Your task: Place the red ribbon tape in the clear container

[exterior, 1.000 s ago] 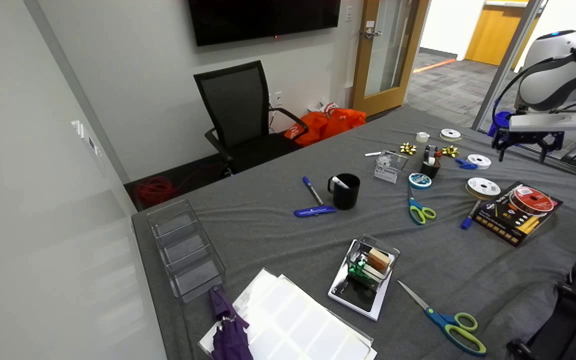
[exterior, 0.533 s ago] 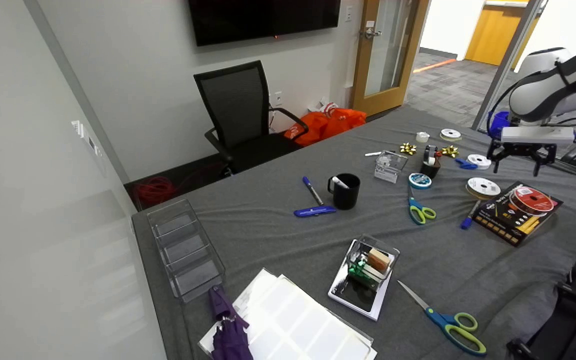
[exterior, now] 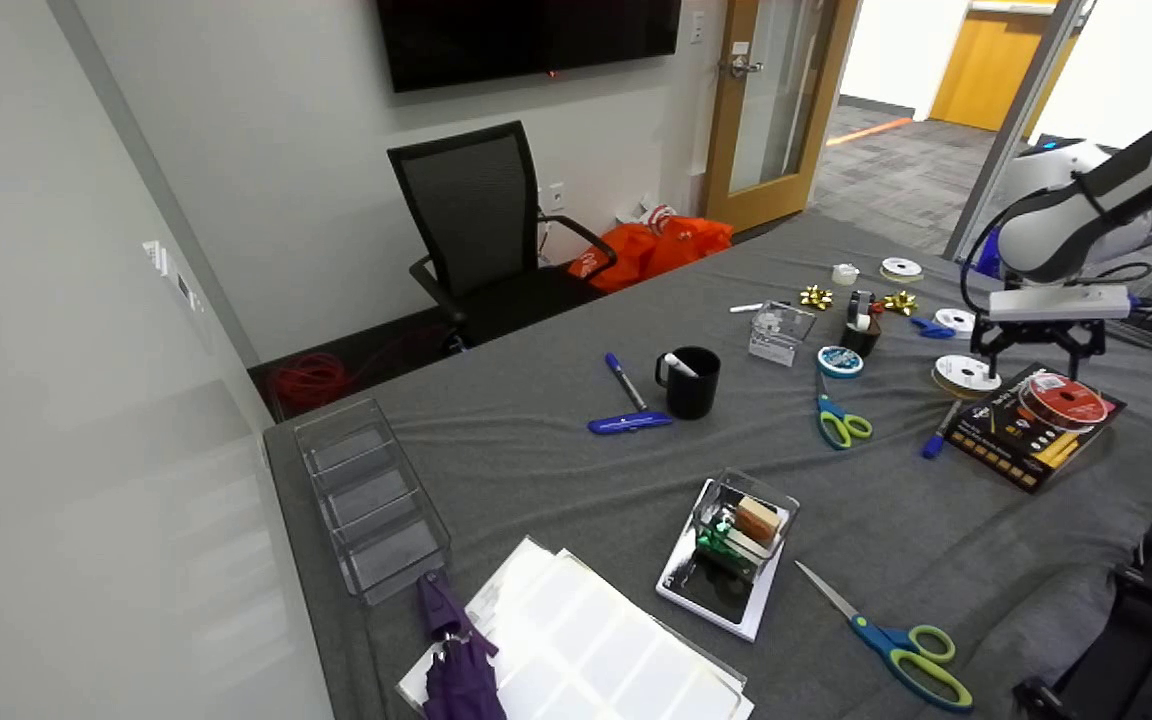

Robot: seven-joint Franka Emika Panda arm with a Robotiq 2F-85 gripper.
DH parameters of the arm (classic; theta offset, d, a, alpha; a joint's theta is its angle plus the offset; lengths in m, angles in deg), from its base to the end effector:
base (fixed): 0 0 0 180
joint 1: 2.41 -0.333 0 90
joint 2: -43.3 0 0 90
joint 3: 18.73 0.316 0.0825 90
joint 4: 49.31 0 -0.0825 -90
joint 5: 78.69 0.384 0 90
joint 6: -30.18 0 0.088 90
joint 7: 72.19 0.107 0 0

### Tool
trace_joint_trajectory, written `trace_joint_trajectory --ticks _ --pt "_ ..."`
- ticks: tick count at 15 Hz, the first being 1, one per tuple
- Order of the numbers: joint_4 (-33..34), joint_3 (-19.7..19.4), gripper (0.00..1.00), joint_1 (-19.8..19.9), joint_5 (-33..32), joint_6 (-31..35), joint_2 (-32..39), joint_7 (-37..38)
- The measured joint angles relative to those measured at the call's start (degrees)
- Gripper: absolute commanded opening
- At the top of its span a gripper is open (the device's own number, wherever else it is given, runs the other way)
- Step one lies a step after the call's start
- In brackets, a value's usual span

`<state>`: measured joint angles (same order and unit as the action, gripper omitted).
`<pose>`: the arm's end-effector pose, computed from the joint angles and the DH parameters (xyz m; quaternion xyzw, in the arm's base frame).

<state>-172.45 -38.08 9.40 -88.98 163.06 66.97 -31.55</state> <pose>0.4628 -0.2875 0.2012 0.8392 -0.5168 -0.1022 0.1348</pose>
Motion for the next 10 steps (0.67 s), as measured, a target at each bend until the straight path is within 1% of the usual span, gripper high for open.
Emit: trace_joint_trajectory --ticks 2,3,4,7,10 --pt "0.0 -0.8 1.0 -0.9 -1.4 0.1 1.1 1.8" --pt "0.0 -1.2 0.75 -1.3 -2.2 0.1 1.6 2.6" --pt "0.0 -1.5 0.74 -1.6 -3.0 0.1 2.0 3.3" --pt "-0.1 -2.1 0.51 -2.1 -4.3 0.3 2.9 4.2" --pt "-0.1 -2.4 0.31 -2.3 -4.9 0.3 3.3 4.6"
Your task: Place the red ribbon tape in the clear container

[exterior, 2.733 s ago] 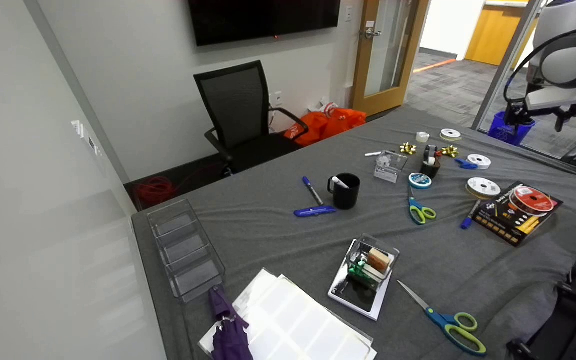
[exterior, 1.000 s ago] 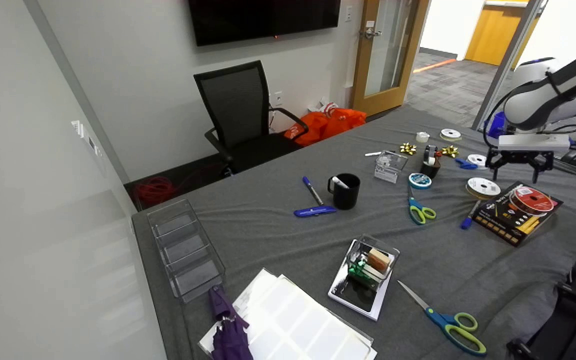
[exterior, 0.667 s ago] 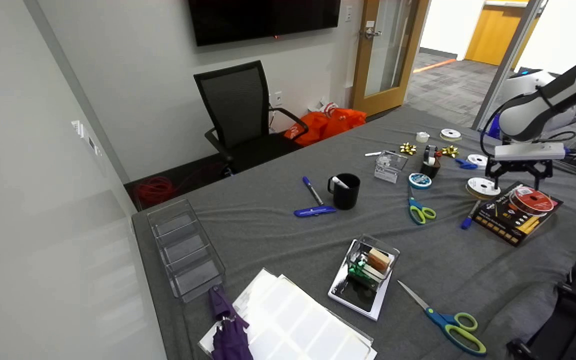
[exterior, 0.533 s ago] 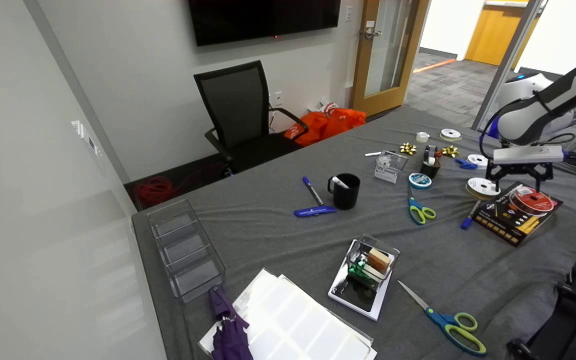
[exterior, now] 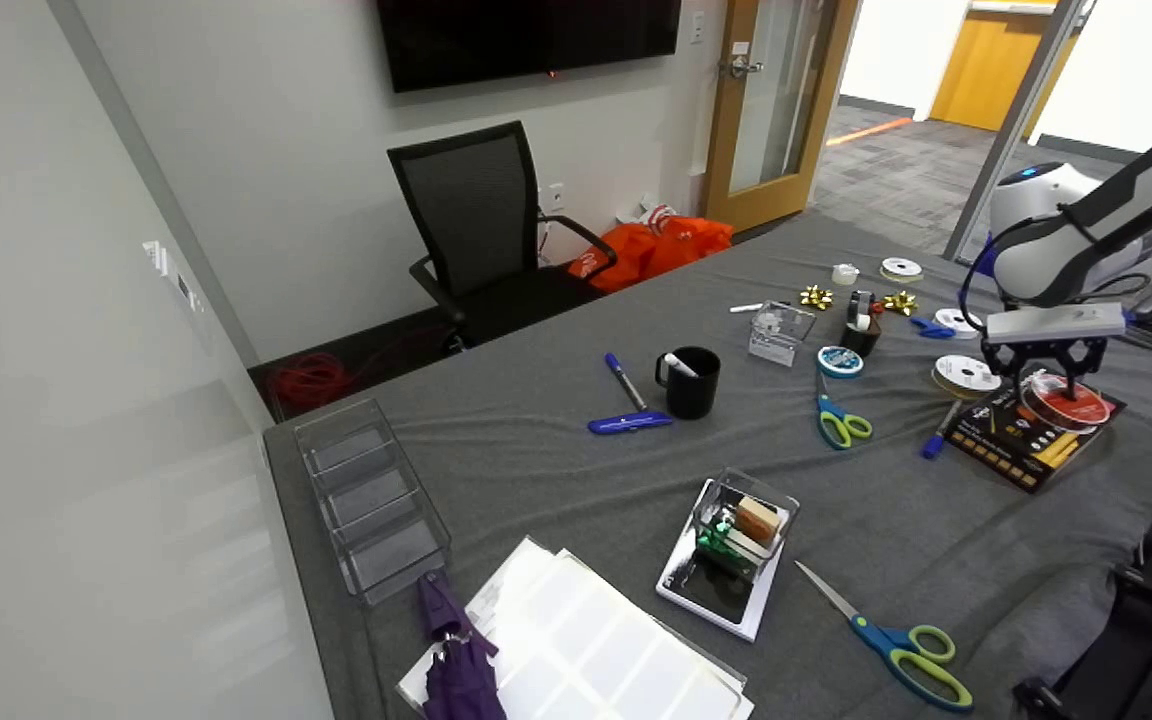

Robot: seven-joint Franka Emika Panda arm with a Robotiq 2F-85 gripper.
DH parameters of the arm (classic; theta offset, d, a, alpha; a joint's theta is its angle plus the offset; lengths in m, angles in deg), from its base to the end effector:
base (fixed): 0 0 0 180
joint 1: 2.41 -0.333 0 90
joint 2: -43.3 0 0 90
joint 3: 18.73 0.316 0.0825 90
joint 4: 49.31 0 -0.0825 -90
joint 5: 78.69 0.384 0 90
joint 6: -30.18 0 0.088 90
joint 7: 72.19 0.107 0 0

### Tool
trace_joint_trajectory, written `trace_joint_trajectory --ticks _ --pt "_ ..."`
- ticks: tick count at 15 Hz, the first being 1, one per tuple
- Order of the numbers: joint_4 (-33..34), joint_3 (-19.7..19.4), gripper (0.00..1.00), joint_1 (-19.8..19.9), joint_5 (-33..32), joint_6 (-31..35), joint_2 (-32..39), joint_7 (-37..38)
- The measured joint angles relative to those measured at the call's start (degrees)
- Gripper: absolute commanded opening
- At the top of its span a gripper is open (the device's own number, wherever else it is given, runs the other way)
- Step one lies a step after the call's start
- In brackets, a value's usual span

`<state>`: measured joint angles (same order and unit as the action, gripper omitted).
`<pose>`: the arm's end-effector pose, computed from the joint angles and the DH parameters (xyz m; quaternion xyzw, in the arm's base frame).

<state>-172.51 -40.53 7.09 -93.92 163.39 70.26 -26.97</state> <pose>0.4546 -0.2893 0.1763 0.8295 -0.5144 -0.1152 0.1843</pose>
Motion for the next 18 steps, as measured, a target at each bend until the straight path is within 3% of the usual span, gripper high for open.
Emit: trace_joint_trajectory --ticks 5,18 --pt "0.1 -0.6 0.01 -0.6 -0.9 0.0 0.0 0.7" --pt "-0.1 -2.1 0.01 -1.7 -4.6 -1.2 -4.2 0.0"
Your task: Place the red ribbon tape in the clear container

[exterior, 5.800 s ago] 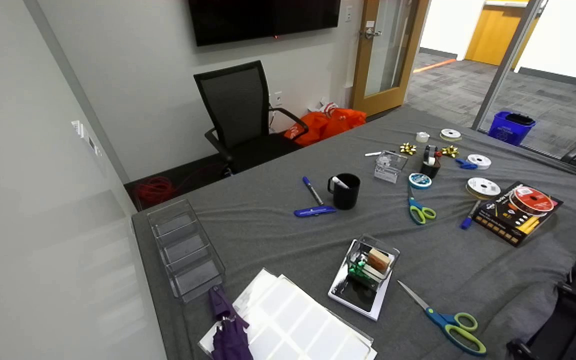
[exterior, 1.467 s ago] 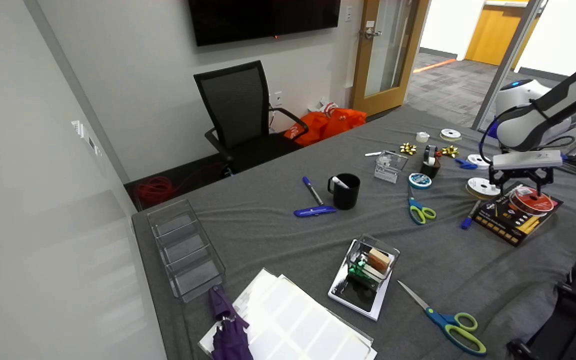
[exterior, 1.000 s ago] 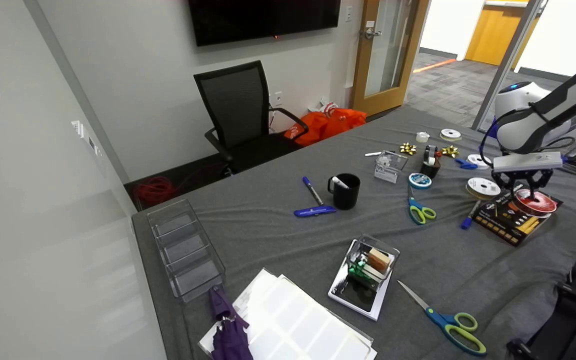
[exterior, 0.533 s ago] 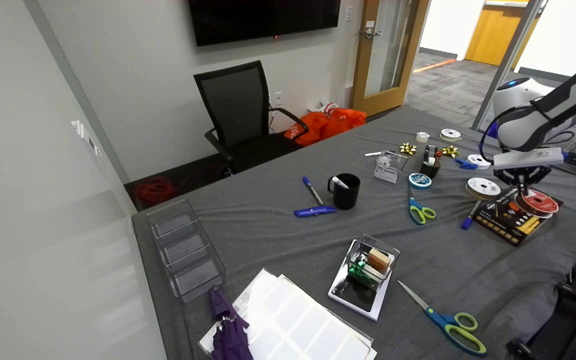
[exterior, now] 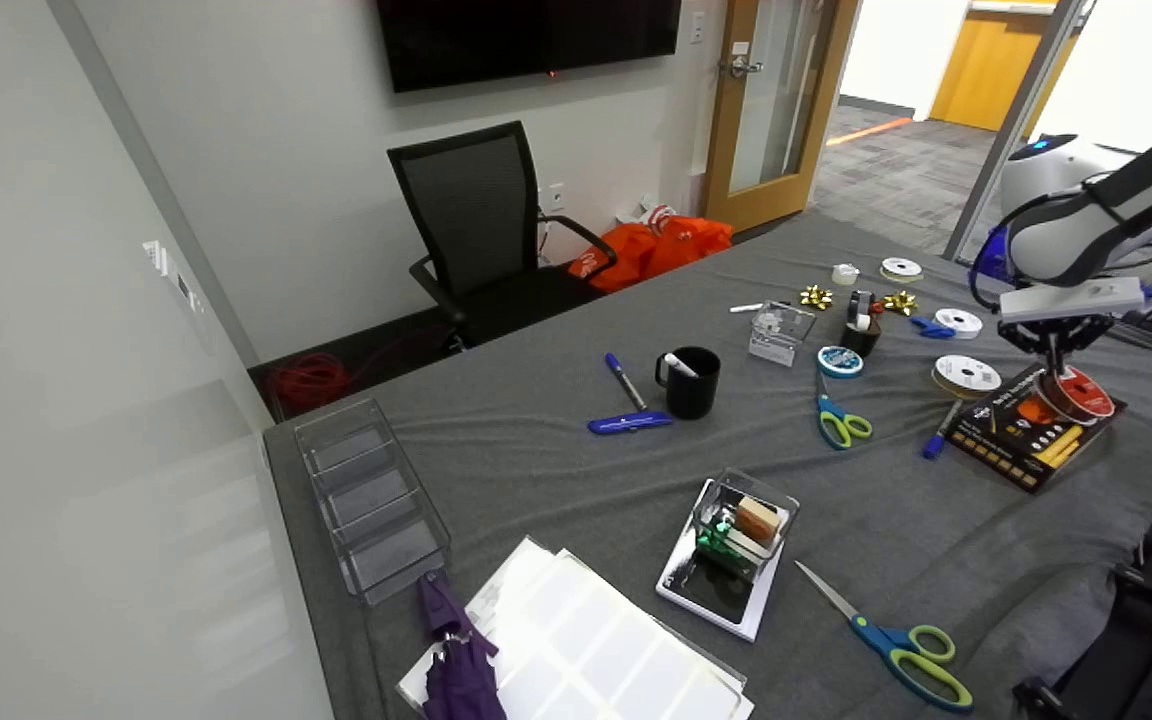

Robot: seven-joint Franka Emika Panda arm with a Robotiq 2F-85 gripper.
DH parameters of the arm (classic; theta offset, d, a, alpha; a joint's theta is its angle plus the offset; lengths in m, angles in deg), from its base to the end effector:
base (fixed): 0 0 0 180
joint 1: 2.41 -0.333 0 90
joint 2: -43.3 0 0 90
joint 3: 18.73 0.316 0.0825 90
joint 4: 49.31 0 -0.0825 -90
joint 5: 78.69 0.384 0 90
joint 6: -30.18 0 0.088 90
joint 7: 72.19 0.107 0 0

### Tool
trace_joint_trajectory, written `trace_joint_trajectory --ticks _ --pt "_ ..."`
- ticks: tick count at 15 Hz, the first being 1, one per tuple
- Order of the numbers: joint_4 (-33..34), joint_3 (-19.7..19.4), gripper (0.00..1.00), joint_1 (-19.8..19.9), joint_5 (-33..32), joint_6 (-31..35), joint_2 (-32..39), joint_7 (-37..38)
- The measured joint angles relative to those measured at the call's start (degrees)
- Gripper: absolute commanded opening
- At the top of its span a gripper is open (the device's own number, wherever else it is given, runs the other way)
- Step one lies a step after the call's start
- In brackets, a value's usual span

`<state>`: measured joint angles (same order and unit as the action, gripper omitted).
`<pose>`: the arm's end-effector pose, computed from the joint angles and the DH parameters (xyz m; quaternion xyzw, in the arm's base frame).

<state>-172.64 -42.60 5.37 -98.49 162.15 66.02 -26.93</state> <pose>0.4595 -0.2949 0.2150 0.8391 -0.4960 -0.0889 0.2048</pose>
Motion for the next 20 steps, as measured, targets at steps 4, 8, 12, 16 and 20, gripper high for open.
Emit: trace_joint_trajectory --ticks 4,8,12,16,20 --pt "0.2 1.0 0.01 -0.1 0.4 -2.4 -4.5 0.0" --pt "2.0 3.3 0.01 -0.3 3.4 -6.5 -8.1 0.5" --pt "5.1 5.7 0.01 -0.3 10.1 -6.8 -9.0 2.7" --pt "8.6 7.6 0.01 -0.3 18.2 -4.7 -8.6 5.9" --pt "11.8 9.2 0.01 -0.3 25.1 0.8 -7.2 10.0"
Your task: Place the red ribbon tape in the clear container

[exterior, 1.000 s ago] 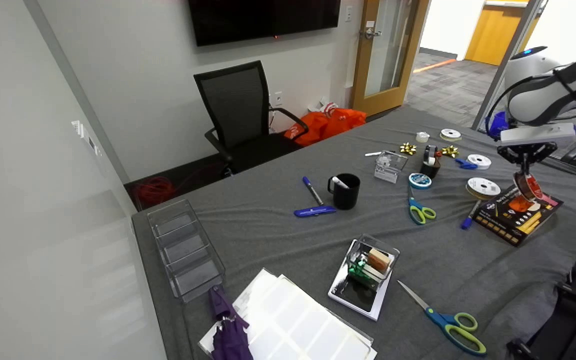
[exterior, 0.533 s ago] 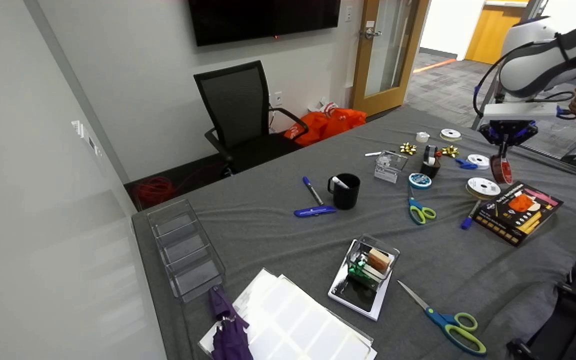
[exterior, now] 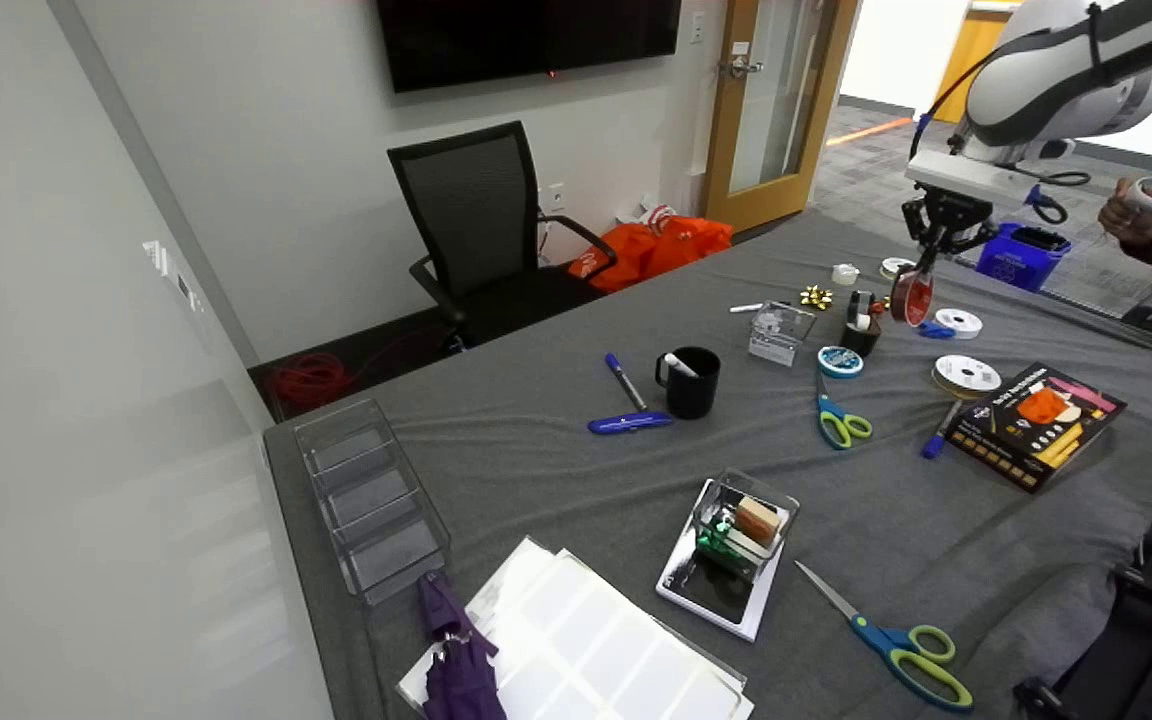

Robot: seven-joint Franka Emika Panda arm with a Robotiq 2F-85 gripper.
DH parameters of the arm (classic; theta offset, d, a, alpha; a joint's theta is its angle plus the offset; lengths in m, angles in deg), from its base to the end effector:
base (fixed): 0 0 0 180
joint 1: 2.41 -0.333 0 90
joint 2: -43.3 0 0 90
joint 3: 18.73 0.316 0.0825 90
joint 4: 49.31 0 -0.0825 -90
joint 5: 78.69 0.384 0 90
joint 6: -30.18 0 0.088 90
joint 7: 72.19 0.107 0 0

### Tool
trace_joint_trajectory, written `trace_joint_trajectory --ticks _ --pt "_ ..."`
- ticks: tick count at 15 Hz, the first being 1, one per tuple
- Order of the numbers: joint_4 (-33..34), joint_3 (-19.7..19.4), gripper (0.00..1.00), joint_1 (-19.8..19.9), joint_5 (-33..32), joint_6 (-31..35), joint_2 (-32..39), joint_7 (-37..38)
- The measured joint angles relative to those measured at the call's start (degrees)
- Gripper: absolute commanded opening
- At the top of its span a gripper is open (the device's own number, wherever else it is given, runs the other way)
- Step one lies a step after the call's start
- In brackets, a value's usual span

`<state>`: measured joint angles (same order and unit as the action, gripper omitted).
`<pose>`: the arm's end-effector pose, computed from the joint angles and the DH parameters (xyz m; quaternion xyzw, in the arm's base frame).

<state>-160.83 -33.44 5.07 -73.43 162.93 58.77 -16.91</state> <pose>0.5758 -0.2252 0.3579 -0.7643 0.6425 -0.0526 0.0175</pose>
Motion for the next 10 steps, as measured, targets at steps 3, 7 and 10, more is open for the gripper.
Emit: trace_joint_trajectory --ticks 3,7,10 --pt "2.0 1.0 0.01 0.0 4.6 5.7 2.5 1.7" --pt "4.6 3.3 0.01 0.5 13.6 13.0 7.0 1.7" --pt "6.2 5.4 0.01 0.7 18.4 16.7 9.9 1.2"
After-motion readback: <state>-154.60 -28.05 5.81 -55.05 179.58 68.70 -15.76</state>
